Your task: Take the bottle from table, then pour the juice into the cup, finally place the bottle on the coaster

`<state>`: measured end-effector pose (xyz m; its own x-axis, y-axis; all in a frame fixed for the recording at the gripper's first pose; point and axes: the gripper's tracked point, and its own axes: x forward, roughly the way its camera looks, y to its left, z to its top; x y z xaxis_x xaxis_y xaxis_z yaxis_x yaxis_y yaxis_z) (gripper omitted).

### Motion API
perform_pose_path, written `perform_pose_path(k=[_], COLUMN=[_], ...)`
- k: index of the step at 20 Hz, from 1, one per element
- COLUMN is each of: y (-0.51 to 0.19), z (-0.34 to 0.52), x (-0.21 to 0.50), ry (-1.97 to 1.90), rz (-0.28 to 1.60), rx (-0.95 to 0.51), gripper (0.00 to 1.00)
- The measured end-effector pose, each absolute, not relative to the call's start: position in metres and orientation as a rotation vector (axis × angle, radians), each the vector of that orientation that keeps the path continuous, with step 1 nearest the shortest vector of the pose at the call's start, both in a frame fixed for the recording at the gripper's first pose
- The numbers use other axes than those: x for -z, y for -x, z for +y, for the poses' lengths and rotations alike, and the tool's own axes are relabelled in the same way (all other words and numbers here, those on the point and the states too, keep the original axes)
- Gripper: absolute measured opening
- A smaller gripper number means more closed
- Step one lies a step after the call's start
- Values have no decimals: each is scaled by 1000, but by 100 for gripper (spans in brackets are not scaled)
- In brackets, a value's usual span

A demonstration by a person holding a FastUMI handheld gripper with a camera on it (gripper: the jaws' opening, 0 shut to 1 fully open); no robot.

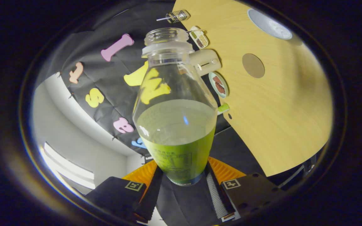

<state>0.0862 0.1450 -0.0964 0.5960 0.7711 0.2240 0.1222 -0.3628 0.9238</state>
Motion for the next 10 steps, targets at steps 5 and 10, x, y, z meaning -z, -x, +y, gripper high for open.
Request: perform_pose_path(k=[5, 10], y=[-81, -77], z=[154, 155], x=[117, 141], ry=[-1610, -1360], rz=[774, 799], rx=[-762, -688], gripper=[76, 77])
